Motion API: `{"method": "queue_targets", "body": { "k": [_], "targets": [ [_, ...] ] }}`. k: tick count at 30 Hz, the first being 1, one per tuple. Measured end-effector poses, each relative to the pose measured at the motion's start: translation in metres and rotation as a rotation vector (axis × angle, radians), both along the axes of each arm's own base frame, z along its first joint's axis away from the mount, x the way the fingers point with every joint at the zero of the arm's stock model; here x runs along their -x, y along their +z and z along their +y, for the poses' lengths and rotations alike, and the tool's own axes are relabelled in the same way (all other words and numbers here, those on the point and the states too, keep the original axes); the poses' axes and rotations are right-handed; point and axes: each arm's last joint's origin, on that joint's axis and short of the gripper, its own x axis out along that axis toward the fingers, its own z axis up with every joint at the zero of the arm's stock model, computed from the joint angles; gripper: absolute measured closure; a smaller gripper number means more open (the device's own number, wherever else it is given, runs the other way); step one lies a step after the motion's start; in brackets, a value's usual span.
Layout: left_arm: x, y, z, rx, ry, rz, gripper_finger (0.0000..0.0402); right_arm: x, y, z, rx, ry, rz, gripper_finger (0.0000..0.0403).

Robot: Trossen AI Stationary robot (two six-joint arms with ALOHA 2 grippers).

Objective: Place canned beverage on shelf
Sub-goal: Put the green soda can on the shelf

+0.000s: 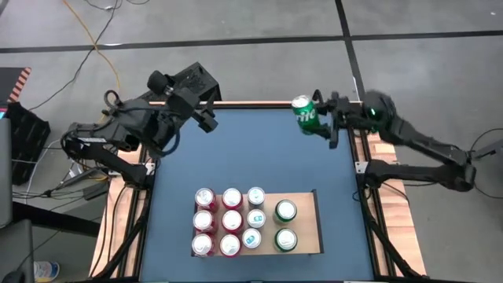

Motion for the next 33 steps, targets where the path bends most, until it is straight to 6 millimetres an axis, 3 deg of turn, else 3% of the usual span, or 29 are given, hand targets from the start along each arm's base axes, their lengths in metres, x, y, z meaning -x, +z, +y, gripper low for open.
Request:
{"method": "queue_targets", "body": {
  "k": [3, 7, 17, 21, 25, 33],
  "targets": [
    [0.004, 0.003, 0.001, 0.02, -0.038, -0.066, 0.0033, 0.003, -0.023, 0.021, -0.033, -0.037, -0.095, 0.0118],
    [0.005, 0.004, 0.001, 0.028, -0.047, -0.093, 0.0033, 0.001, -0.051, 0.045, -0.086, -0.054, -0.094, 0.0118],
    [0.004, 0.004, -0.004, 0.038, -0.085, -0.116, 0.0033, -0.003, -0.069, 0.104, -0.048, -0.092, -0.253, 0.0117],
    [0.004, 0.004, -0.011, 0.047, -0.15, -0.142, 0.0033, -0.003, -0.084, 0.124, -0.054, -0.012, -0.292, 0.0117],
    [0.003, 0.004, -0.014, 0.055, -0.198, -0.162, 0.0033, -0.003, -0.1, 0.133, -0.079, 0.04, -0.334, 0.0117],
    [0.004, 0.004, -0.02, 0.068, -0.239, -0.177, 0.0033, -0.005, -0.124, 0.128, -0.193, 0.237, -0.44, 0.0117]
  ]
}}
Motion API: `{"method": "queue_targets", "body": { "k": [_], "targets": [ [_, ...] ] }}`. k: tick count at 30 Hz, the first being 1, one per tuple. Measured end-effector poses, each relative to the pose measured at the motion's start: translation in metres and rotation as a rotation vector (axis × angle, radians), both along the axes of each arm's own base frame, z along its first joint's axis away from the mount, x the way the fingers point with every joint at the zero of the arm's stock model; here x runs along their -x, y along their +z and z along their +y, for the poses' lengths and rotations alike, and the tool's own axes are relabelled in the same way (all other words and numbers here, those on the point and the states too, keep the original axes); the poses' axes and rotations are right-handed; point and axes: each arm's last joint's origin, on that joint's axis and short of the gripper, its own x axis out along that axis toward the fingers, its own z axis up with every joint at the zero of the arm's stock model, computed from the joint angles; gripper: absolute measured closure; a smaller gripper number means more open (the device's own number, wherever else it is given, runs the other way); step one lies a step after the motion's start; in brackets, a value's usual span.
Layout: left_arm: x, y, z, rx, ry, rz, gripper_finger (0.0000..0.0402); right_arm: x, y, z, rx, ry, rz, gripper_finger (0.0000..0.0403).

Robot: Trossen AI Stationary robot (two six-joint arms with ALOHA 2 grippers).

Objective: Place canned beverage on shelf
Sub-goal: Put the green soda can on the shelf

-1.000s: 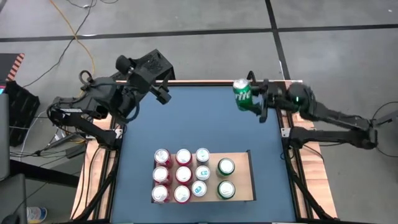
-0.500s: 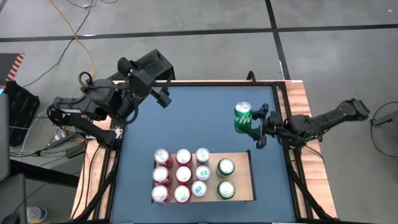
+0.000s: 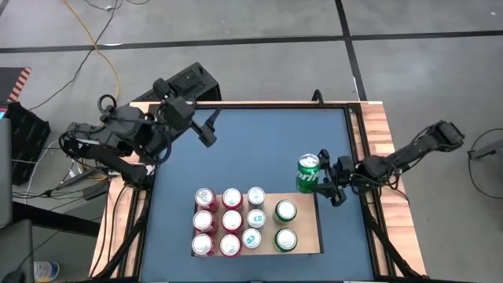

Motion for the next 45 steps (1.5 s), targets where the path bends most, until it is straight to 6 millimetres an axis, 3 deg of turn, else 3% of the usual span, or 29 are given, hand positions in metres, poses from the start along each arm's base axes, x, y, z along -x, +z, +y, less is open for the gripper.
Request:
{"method": "queue_targets", "body": {
  "k": [9, 24, 45],
  "targets": [
    [-0.001, -0.003, -0.002, 0.032, -0.016, -0.016, 0.0033, -0.015, -0.016, -0.007, 0.021, 0.11, 0.074, 0.0117],
    [-0.001, -0.006, -0.002, 0.063, -0.02, -0.032, 0.0033, -0.038, -0.034, -0.022, 0.071, 0.248, 0.046, 0.0117],
    [-0.001, -0.007, -0.002, 0.062, -0.017, -0.022, 0.0033, -0.059, -0.068, -0.04, 0.069, 0.388, 0.102, 0.0117]
  ]
}}
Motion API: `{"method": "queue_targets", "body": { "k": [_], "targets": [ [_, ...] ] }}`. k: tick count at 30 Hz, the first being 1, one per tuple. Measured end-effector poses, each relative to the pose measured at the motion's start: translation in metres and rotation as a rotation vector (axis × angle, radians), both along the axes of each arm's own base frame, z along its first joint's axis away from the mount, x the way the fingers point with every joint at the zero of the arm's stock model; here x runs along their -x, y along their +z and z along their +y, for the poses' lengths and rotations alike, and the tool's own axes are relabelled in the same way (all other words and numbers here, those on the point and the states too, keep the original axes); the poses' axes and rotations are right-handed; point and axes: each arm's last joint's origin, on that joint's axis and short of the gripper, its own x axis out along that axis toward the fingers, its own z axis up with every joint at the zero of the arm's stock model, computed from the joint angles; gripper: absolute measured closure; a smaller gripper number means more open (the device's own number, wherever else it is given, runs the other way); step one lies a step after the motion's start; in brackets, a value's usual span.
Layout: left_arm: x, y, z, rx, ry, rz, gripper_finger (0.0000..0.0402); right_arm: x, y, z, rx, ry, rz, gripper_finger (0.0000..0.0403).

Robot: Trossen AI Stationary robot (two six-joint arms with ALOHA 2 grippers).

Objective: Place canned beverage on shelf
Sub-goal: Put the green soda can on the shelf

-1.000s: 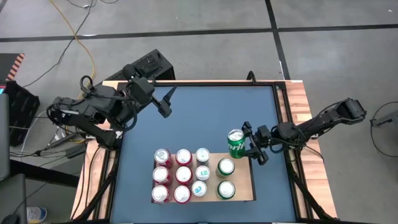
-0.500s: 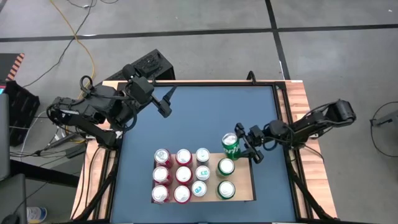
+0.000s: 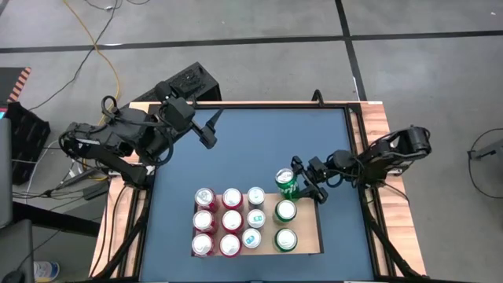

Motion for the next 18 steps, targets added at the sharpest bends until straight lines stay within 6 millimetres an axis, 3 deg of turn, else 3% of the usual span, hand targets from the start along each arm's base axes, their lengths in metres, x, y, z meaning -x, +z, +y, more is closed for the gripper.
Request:
{"method": "queue_targets", "body": {
  "k": [18],
  "targets": [
    [-0.0008, -0.0061, -0.0002, 0.009, -0.003, 0.039, 0.0033, -0.004, -0.0026, -0.0019, 0.027, -0.047, 0.0, 0.0117]
  ]
}}
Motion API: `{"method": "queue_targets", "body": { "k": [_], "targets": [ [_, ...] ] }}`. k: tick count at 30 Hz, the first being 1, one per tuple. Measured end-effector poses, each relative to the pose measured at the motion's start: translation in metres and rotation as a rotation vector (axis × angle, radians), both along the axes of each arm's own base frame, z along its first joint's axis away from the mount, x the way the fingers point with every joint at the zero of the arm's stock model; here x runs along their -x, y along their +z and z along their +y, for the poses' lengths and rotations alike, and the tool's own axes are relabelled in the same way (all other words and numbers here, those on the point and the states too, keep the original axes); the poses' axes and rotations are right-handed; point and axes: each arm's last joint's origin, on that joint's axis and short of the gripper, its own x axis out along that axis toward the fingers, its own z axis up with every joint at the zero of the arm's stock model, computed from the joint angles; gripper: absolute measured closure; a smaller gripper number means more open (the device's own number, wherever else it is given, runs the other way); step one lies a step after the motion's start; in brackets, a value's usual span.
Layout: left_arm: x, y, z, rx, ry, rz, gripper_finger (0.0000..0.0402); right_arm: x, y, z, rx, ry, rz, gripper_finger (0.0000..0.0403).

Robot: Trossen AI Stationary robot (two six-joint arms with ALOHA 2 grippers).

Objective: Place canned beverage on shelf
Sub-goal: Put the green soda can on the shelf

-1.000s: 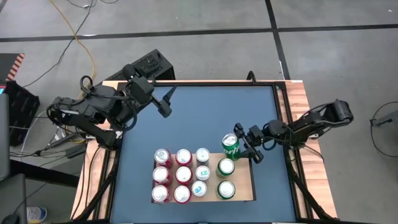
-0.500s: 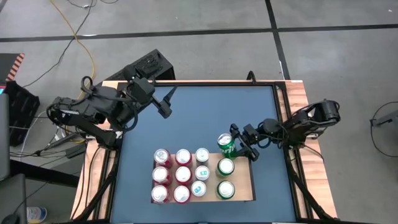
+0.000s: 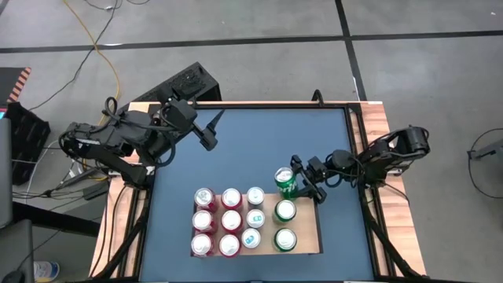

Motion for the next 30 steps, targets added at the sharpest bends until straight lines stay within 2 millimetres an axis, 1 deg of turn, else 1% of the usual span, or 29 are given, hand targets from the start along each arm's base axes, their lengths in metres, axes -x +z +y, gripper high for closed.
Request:
{"method": "queue_targets", "body": {
  "k": [7, 16, 21, 27, 30],
  "targets": [
    [0.0, -0.001, 0.0, 0.009, -0.003, -0.001, 0.0033, -0.001, -0.001, 0.006, 0.068, -0.017, -0.018, 0.0113],
    [0.0, -0.007, 0.0, 0.024, -0.008, 0.028, 0.0033, -0.001, -0.005, 0.011, 0.081, -0.015, 0.018, 0.0078],
    [0.0, -0.007, 0.0, 0.036, -0.01, 0.018, 0.0033, -0.001, -0.006, 0.013, 0.092, -0.007, 0.017, 0.0071],
    [-0.004, -0.013, 0.007, 0.096, -0.081, 0.013, 0.0033, -0.001, -0.007, 0.013, 0.086, -0.004, 0.037, 0.007],
    [-0.004, -0.015, 0.01, 0.111, -0.084, 0.018, 0.0033, 0.0, -0.005, 0.013, 0.089, -0.005, 0.034, 0.007]
  ]
}}
